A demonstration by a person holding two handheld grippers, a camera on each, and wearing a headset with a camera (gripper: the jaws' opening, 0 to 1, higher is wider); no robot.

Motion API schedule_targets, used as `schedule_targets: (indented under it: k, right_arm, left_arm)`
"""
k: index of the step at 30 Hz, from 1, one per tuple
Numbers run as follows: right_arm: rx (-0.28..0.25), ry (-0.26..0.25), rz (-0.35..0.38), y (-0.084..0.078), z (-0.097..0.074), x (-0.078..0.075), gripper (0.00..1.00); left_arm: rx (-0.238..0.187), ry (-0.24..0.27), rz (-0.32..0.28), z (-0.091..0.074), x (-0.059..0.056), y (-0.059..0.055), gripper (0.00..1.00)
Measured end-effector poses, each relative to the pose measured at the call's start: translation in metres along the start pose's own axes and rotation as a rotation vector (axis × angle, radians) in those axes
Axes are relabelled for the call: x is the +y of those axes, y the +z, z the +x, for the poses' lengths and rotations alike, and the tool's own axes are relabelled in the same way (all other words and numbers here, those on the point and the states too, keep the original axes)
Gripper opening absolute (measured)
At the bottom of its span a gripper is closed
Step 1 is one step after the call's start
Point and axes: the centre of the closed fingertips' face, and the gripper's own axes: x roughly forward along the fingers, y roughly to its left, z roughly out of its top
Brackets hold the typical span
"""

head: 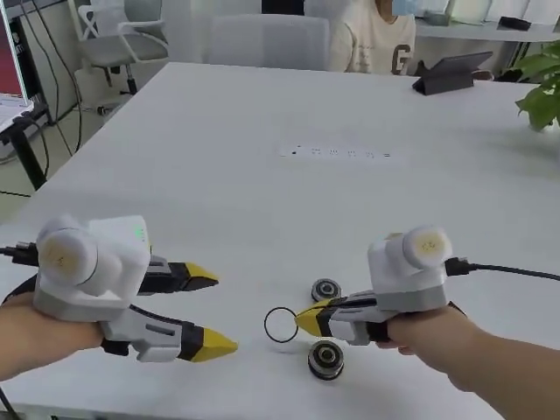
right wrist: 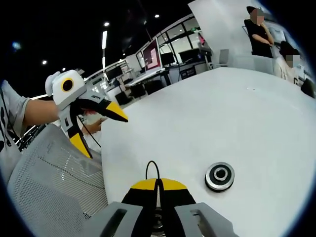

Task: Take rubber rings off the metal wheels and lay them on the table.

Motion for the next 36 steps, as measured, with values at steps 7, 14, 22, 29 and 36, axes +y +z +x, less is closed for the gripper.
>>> schedule_targets:
  k: [7, 14, 22, 29, 36]
  right_arm:
    - [0.024, -0.02, -0.029, -0.004, 0.005, -0.001, 0.0]
    - [0.019, -0.037, -0.047, -0.004, 0.004, -0.004, 0.1]
    - [0.002, -0.033, -0.05, 0.001, -0.007, -0.006, 0.14]
    - [-0.025, -0.036, -0.052, 0.005, -0.019, -0.008, 0.17]
    - [-0.049, -0.044, -0.052, 0.005, -0.035, -0.012, 0.18]
  left_arm:
    - [0.004, 0.005, -0.008, -0.002, 0.002, -0.003, 0.49]
    - [0.009, 0.007, -0.01, -0.002, 0.004, -0.005, 0.49]
    - [0.01, 0.0, -0.003, -0.001, 0.004, -0.001, 0.49]
    - [0.008, -0.015, 0.013, 0.005, 0.002, 0.009, 0.49]
    - [0.008, -0.039, 0.036, 0.016, -0.001, 0.019, 0.48]
